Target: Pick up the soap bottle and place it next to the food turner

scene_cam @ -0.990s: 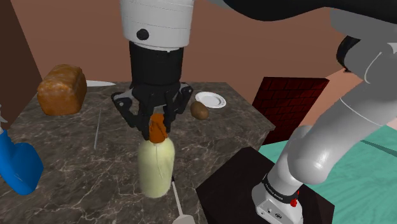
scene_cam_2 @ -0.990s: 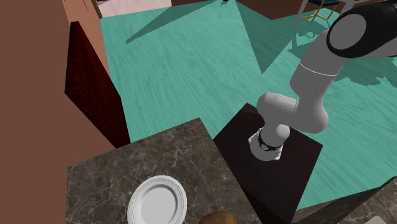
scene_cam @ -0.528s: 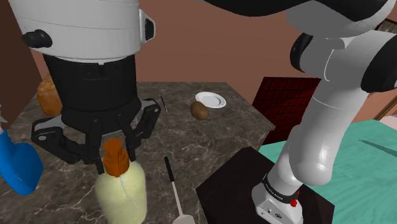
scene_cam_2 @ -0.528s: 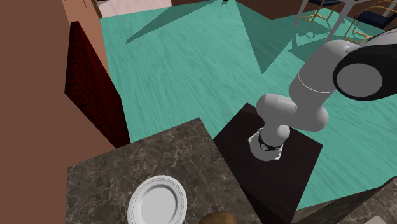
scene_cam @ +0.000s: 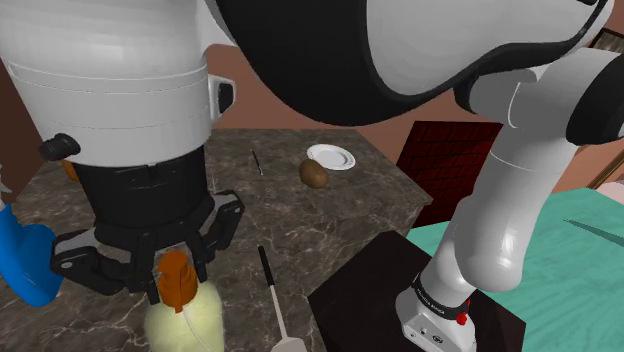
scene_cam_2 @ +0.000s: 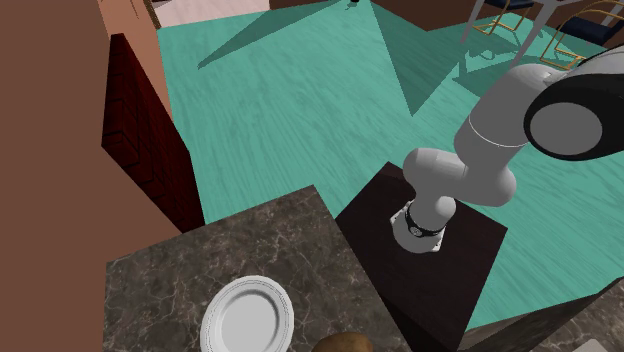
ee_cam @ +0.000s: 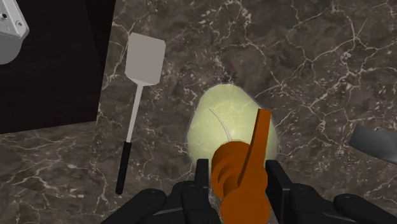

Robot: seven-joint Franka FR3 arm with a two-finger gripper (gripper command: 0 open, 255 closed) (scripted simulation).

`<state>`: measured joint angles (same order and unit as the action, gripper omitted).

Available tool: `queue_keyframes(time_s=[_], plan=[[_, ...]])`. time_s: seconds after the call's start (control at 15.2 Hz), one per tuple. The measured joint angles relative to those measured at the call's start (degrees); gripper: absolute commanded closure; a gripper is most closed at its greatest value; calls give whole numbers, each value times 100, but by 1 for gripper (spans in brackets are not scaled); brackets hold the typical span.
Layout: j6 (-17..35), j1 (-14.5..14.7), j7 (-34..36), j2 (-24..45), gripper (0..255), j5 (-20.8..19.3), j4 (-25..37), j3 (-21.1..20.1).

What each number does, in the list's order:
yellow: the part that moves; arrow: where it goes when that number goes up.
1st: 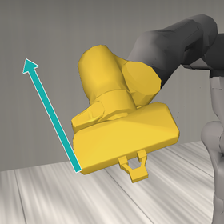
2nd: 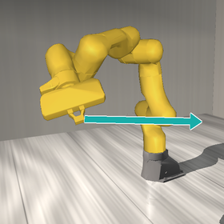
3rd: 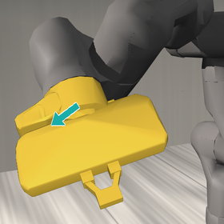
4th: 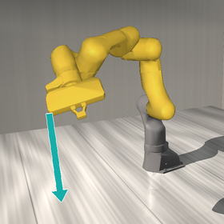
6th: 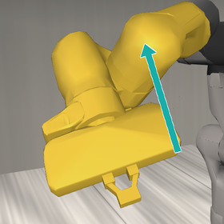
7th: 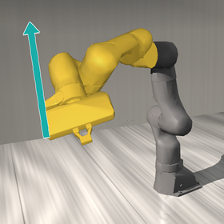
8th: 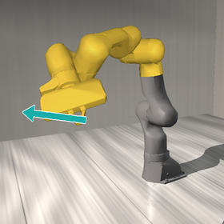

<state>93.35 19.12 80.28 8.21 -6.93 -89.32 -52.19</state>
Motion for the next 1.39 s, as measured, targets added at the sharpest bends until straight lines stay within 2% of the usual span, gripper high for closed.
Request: queue_keyframes(time_s=[0.4,0.79,0.86,1.25,1.39], plan=[[481,-88,-61,-98,255,72,-541,26],[559,-94,-61,-108,255,79,-623,27],[559,-94,-61,-108,0,78,-623,27],[559,-94,-60,-108,0,78,-622,27],[312,-43,-20,-50,0,37,-333,9]])
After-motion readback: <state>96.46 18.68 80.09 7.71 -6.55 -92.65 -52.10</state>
